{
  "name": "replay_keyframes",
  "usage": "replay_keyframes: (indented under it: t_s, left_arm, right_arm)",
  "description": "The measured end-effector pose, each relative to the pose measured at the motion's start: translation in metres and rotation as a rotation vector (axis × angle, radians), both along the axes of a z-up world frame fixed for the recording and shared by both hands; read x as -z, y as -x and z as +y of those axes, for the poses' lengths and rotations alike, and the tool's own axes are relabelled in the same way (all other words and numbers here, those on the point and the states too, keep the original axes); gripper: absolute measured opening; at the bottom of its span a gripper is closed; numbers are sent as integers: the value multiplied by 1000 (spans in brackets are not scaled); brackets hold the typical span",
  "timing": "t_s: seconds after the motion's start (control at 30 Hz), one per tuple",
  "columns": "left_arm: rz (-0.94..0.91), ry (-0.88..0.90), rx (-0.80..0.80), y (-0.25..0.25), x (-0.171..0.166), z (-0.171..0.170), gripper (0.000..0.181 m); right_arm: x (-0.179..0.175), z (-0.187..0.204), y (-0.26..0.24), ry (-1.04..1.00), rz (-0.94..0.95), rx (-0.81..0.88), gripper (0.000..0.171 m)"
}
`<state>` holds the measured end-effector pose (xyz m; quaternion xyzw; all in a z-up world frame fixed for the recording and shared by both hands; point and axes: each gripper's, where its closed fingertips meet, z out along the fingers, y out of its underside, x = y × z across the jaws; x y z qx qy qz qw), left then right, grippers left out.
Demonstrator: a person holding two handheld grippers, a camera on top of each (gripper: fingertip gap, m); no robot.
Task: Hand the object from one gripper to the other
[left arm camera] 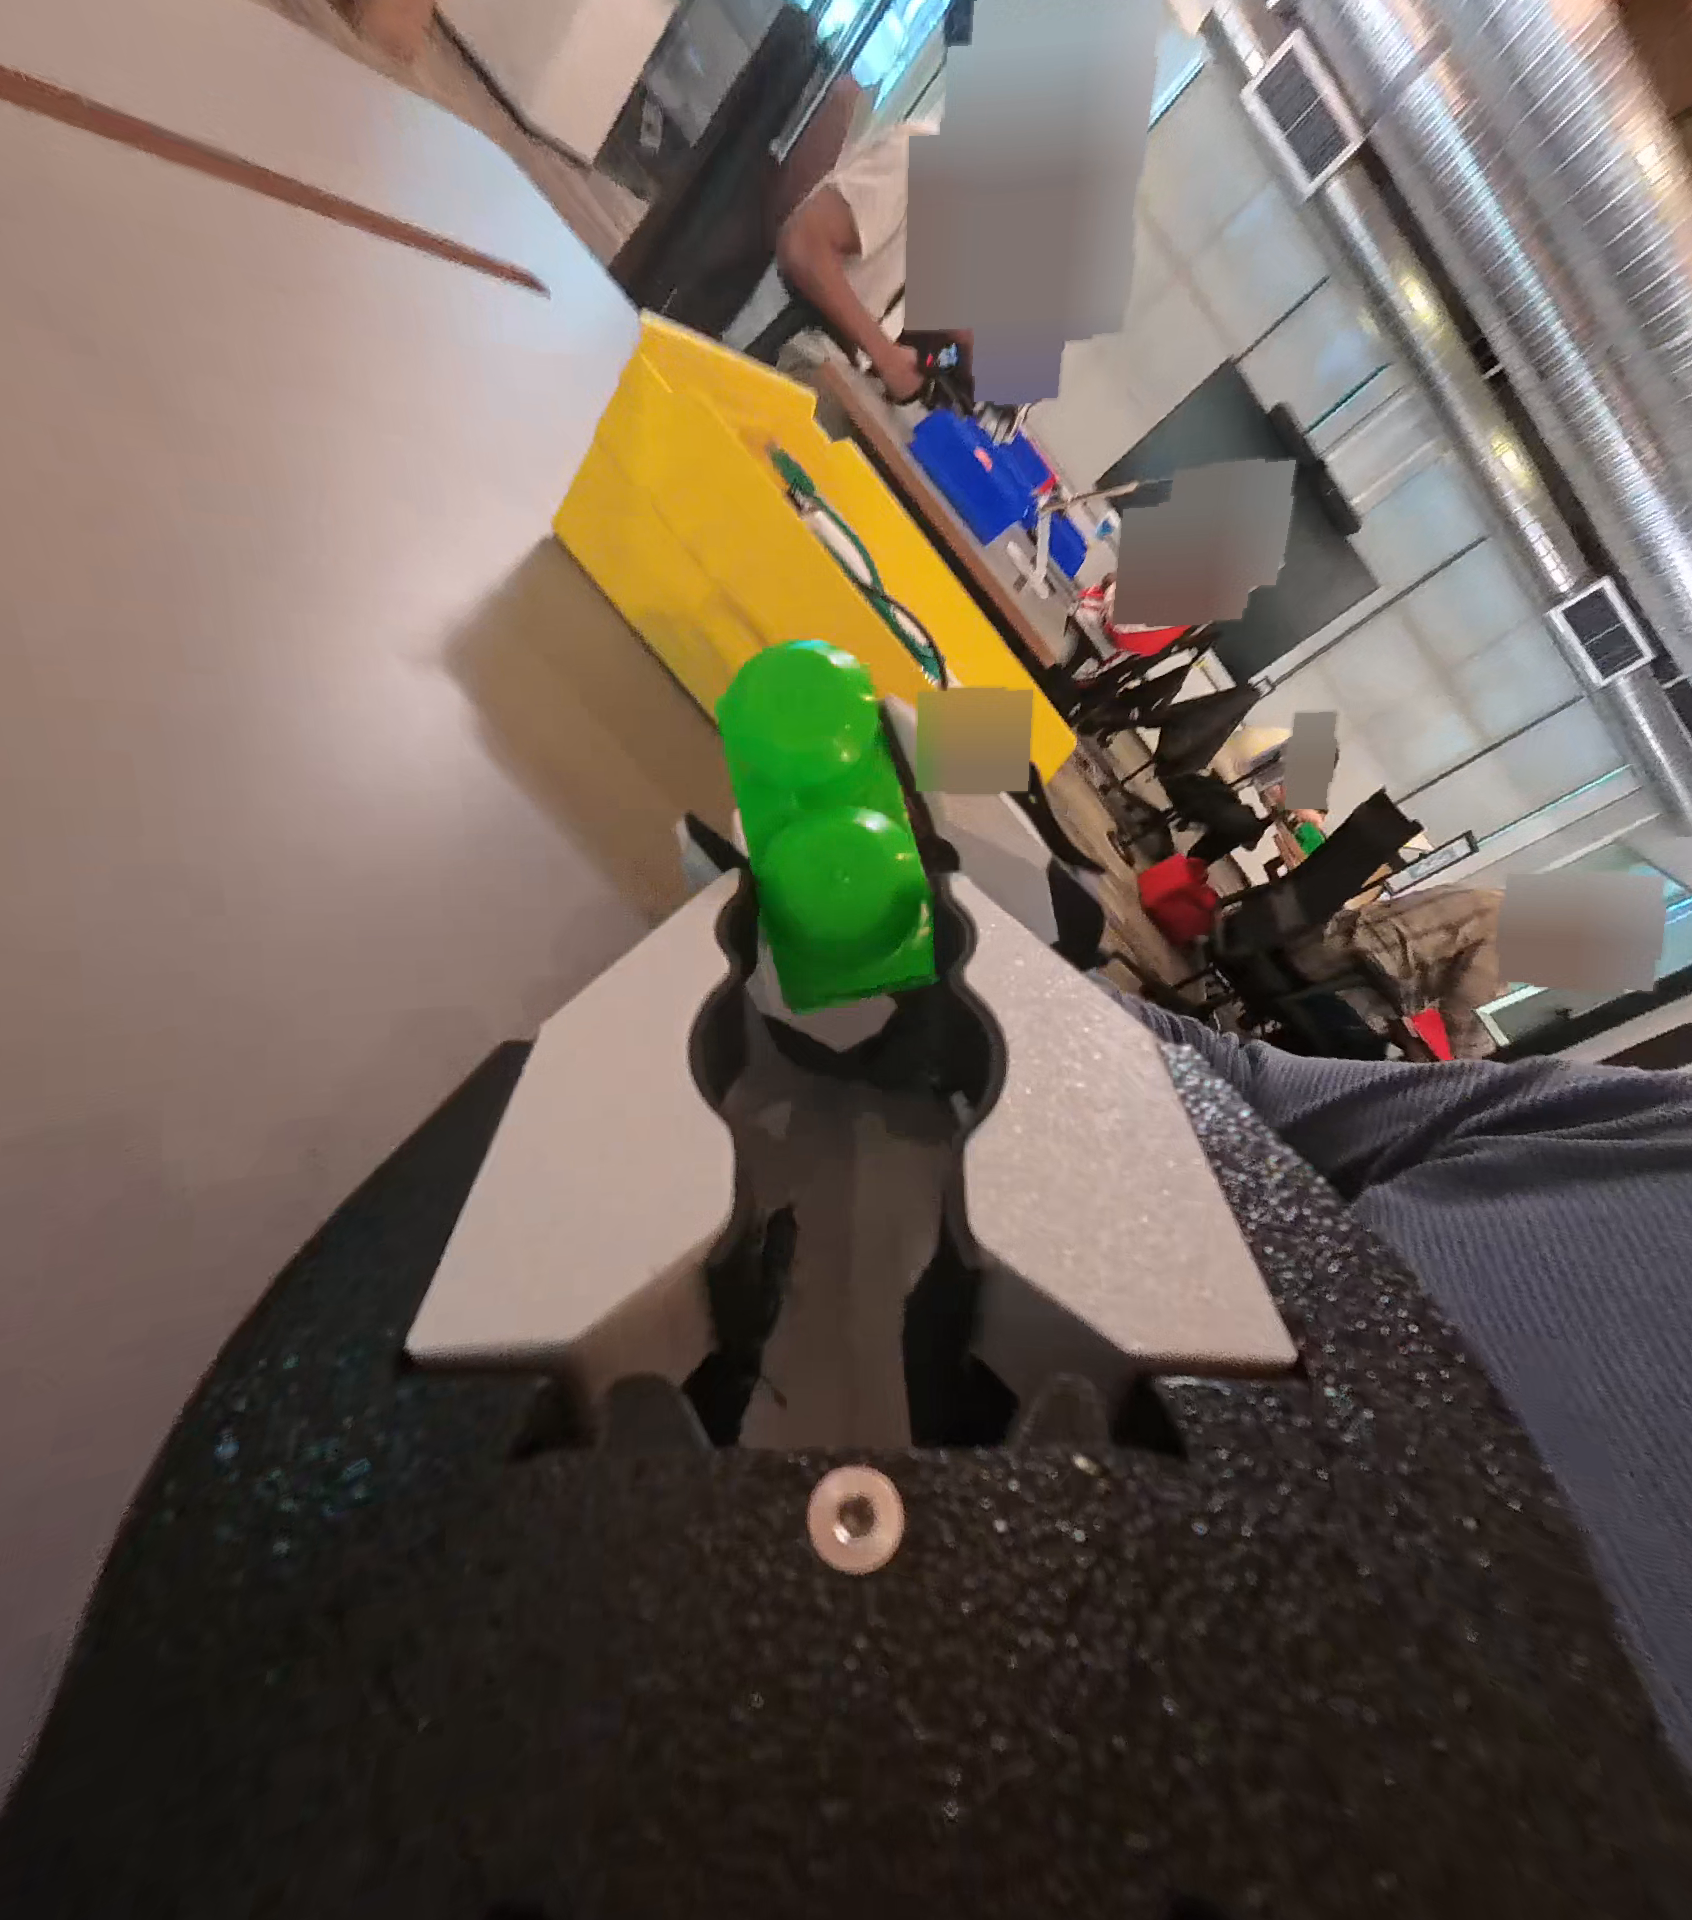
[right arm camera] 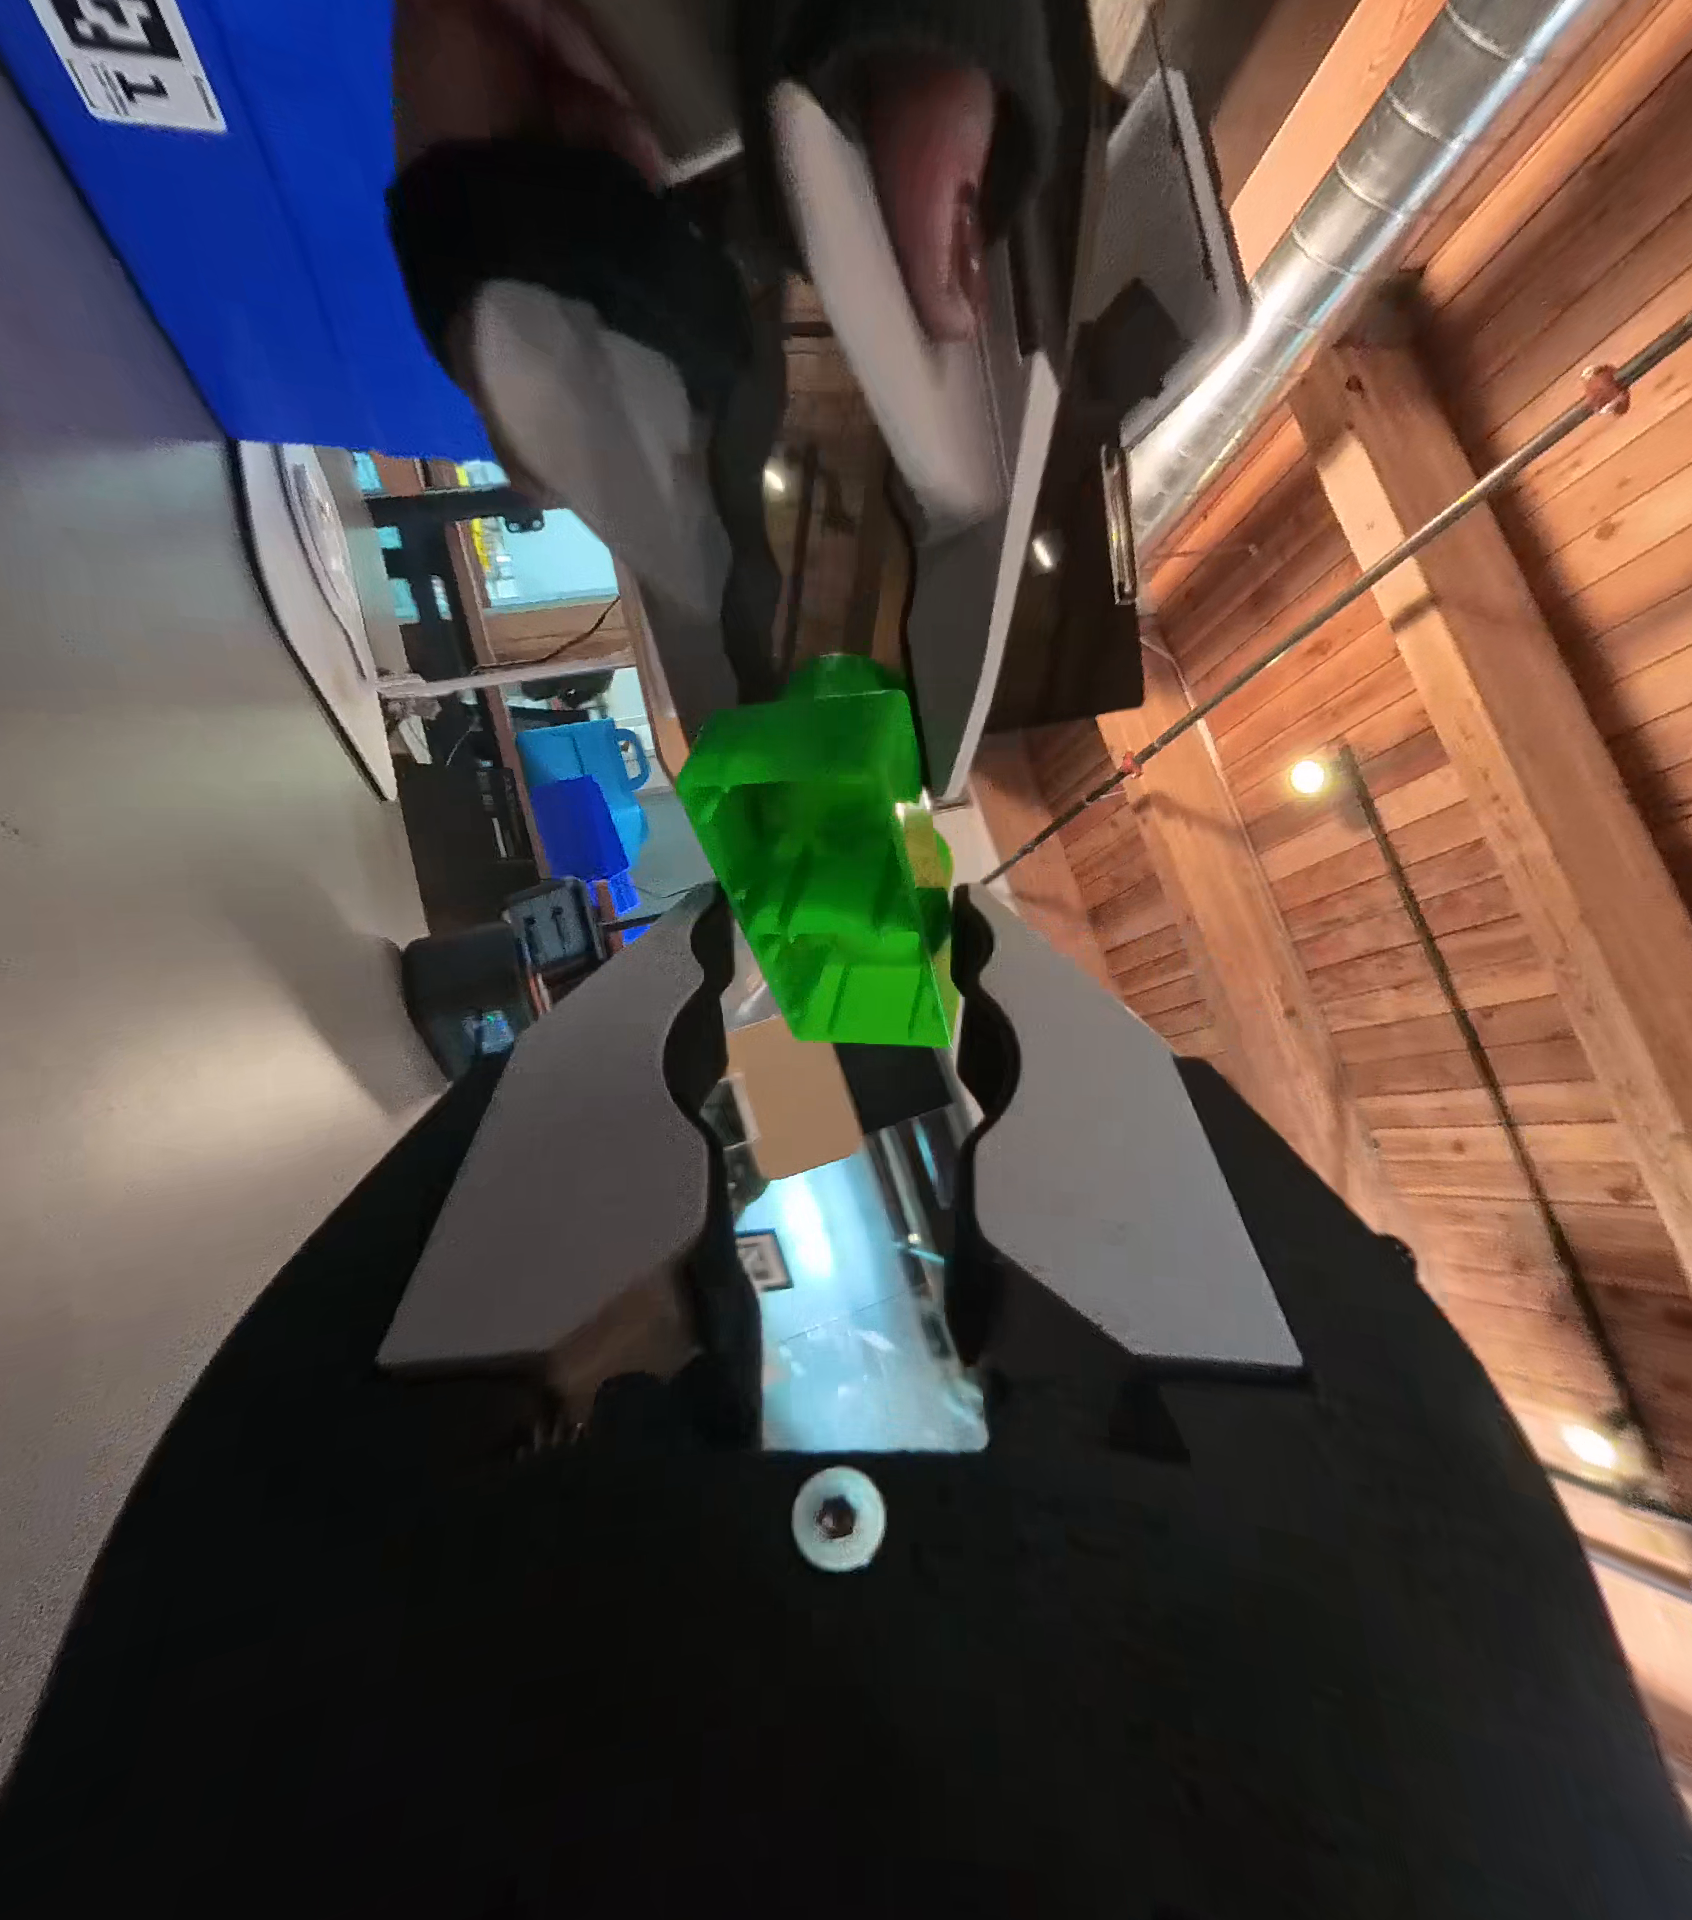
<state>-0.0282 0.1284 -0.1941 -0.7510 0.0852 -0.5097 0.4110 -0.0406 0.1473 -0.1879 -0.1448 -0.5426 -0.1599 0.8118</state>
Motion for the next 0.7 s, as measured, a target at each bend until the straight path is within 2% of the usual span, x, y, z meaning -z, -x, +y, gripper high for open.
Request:
replay_keyframes:
  t_s: [0.03, 0.07, 0.1, 0.13, 0.17, 0.23, 0.3, 0.37, 0.43, 0.53, 0.6, 0.7]
  left_arm:
    - [-15, -56, 1, -1, -6, 1, 42]
    - [-31, -135, 3, -3, -15, 1, 75]
    - [-10, -233, -11, -1, -22, 2, 100]
    - [66, -351, -53, 3, -25, 6, 114]
    - [188, -486, -112, 10, -23, 11, 118]
    - [510, -791, -206, 22, -15, 17, 114]
    - [786, -1027, -202, 19, -1, 16, 108]
    - [956, -1133, -138, 7, 17, 16, 112]
    - [1038, -1226, -108, -4, 25, 13, 114]
    - [1088, -1355, -125, -12, 28, 6, 114]
    - [1107, -1391, -71, -19, 37, -1, 112]
    - [1109, -1447, -9, -30, 45, -11, 98]
  right_arm:
    - [1, 4, 0, 75, -4, -18, 39]
    - [3, 7, 0, 183, -8, -55, 38]
    - [6, 12, 1, 309, -9, -94, 37]
    - [11, 16, 2, 459, -11, -137, 36]
    - [14, 19, 2, 629, -8, -198, 36]
    - [17, 18, 3, 982, 0, -345, 36]
    - [22, 6, 4, 1341, -64, -509, 37]
    - [26, -15, 2, 1668, -174, -679, 36]
    - [28, -30, -3, 1895, -264, -793, 37]
    - [41, -45, -7, 2082, -404, -837, 37]
    - [45, -56, -8, 2153, -470, -882, 37]
    - [48, -67, -9, 2219, -536, -945, 37]
